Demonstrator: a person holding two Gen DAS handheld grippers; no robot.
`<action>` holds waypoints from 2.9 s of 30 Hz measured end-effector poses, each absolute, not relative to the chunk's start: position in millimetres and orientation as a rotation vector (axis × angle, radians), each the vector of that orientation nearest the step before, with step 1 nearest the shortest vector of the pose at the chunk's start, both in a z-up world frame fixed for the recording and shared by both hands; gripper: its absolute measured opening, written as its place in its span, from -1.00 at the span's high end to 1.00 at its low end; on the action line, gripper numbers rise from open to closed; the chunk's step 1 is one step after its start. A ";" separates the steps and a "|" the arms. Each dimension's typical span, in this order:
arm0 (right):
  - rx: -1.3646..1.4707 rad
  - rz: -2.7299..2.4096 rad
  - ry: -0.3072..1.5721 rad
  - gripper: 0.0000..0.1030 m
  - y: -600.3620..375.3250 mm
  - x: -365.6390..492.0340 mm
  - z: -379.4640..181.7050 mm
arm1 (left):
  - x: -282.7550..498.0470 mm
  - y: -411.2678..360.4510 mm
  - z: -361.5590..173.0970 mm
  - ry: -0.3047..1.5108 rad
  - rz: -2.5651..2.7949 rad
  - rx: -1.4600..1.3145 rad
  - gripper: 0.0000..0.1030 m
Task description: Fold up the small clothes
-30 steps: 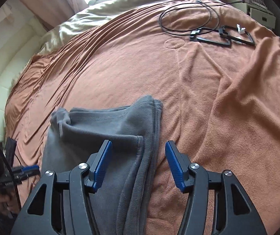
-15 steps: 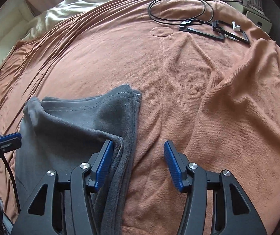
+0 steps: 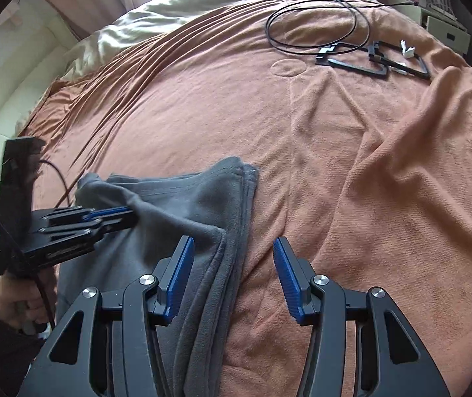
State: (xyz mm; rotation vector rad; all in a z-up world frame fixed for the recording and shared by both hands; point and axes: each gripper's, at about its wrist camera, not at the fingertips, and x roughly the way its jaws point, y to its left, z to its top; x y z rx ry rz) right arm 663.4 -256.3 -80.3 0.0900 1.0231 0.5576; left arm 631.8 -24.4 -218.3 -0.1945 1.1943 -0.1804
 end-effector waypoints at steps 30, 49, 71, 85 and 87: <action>0.232 0.590 1.100 -0.01 -253.1 661.7 -92.8 | 580.2 67.9 -182.3 1.154 -0.052 -0.270 0.04; 0.427 0.763 1.103 -0.16 -262.5 697.6 -146.4 | 577.5 118.9 -225.9 1.167 -0.023 -0.425 0.04; 0.365 0.824 1.086 0.73 -239.2 704.0 -154.9 | 596.5 122.0 -234.1 1.091 -0.112 -0.570 0.71; 0.272 0.801 0.954 0.79 -227.8 648.3 -91.9 | 568.4 115.6 -159.6 0.968 -0.148 -0.524 0.81; 0.270 0.803 0.932 0.79 -228.3 635.6 -82.7 | 561.2 113.1 -144.9 0.948 -0.155 -0.519 0.81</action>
